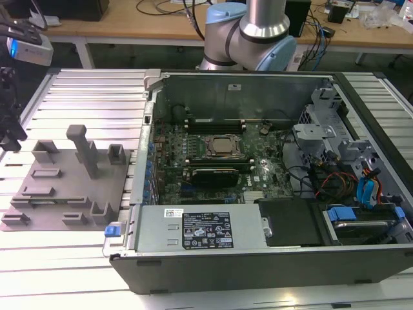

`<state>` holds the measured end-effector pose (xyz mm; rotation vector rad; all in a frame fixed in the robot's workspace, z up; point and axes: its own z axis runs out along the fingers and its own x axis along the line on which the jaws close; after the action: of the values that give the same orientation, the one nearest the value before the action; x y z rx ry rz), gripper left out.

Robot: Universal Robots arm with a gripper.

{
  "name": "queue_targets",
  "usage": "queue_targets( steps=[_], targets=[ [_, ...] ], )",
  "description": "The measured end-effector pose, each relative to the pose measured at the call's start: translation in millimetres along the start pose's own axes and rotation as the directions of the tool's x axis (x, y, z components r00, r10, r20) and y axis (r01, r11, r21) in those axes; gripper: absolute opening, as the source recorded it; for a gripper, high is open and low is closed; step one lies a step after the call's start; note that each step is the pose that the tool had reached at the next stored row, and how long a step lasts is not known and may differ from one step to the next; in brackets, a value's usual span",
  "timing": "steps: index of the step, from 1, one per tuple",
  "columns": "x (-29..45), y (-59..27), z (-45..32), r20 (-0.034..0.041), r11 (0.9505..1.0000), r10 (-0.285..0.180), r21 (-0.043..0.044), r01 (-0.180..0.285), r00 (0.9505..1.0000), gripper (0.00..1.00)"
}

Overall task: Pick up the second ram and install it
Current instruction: 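Pick up the second ram and move it above second insertion slot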

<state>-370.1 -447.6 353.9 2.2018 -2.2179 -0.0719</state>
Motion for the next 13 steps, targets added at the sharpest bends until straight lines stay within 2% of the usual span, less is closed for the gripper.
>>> queue_targets(
  steps=[13],
  targets=[
    [1.7, -0.7, 16.8, 0.0000, 1.0000, 0.000, 0.0000, 0.000, 1.0000, 0.28]
  ],
)
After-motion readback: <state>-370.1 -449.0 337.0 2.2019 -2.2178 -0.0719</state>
